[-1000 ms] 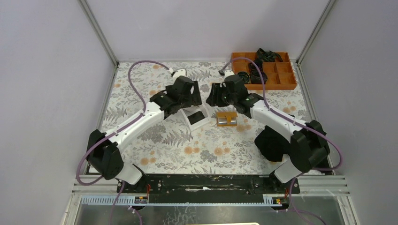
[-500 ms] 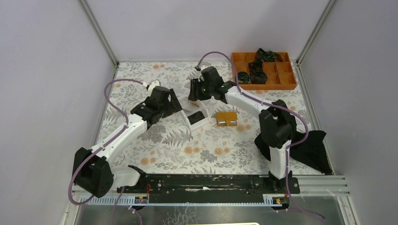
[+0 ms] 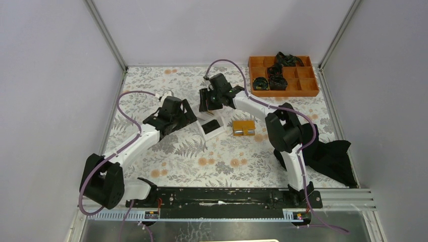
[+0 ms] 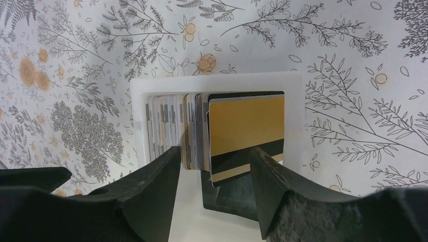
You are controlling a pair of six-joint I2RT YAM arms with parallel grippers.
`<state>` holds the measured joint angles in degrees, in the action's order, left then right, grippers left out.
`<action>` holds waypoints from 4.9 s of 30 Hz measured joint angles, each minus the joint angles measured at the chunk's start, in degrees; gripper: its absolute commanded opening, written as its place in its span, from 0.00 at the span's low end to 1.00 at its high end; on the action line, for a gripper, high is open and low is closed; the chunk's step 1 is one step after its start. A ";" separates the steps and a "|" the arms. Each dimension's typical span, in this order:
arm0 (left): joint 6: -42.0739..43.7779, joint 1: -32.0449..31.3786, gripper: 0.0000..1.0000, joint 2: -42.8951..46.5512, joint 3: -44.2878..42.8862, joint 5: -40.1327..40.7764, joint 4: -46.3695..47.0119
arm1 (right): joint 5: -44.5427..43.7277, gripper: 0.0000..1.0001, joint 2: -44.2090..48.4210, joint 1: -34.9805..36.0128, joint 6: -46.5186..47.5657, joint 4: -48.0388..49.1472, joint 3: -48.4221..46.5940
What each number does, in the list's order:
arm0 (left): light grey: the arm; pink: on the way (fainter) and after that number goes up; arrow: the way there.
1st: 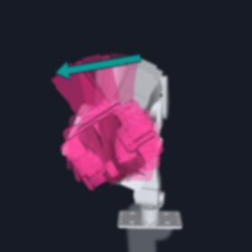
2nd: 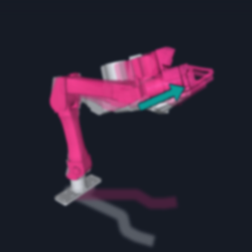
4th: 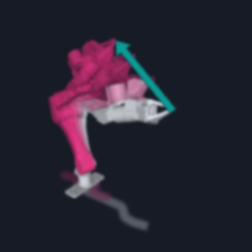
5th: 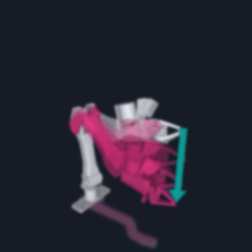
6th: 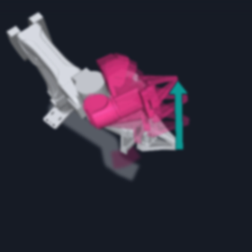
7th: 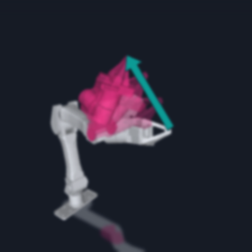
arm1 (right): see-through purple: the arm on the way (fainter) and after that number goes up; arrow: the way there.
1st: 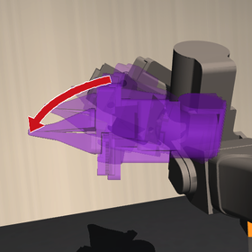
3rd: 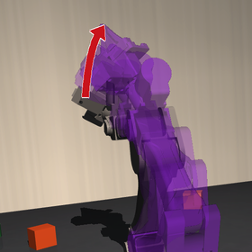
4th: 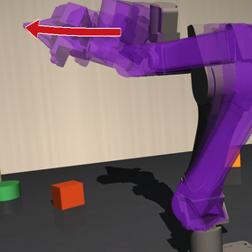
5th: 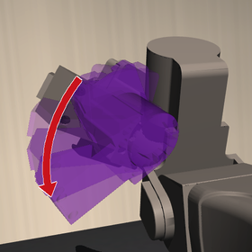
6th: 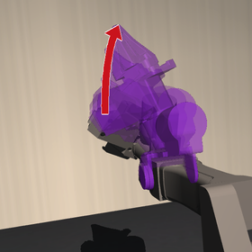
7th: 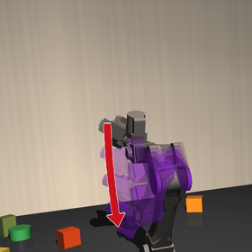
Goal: Put the credit cards into the card holder
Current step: Pick up the credit card from the storage box.
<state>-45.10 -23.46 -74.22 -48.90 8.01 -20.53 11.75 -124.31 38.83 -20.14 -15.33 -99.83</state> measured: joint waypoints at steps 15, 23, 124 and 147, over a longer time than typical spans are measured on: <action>-0.31 1.53 1.00 -2.51 2.14 -3.45 4.02 | 2.86 0.38 -1.44 0.00 -0.35 -0.81 -1.40; -0.31 2.03 1.00 -2.60 2.14 -4.35 4.63 | 2.95 0.31 -1.44 0.00 -0.50 -2.51 -3.02; -9.01 10.03 0.78 -0.50 12.96 -68.39 60.72 | 33.35 0.00 32.85 -7.74 -1.73 -15.06 17.18; -9.38 8.41 0.11 -3.10 13.27 -71.54 61.05 | 39.28 0.02 28.76 -9.07 -1.53 -15.74 14.86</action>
<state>-54.48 -15.05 -77.32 -35.64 -63.53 40.51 51.03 -95.55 29.76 -21.67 -31.07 -84.97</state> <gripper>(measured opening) 0.277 0.018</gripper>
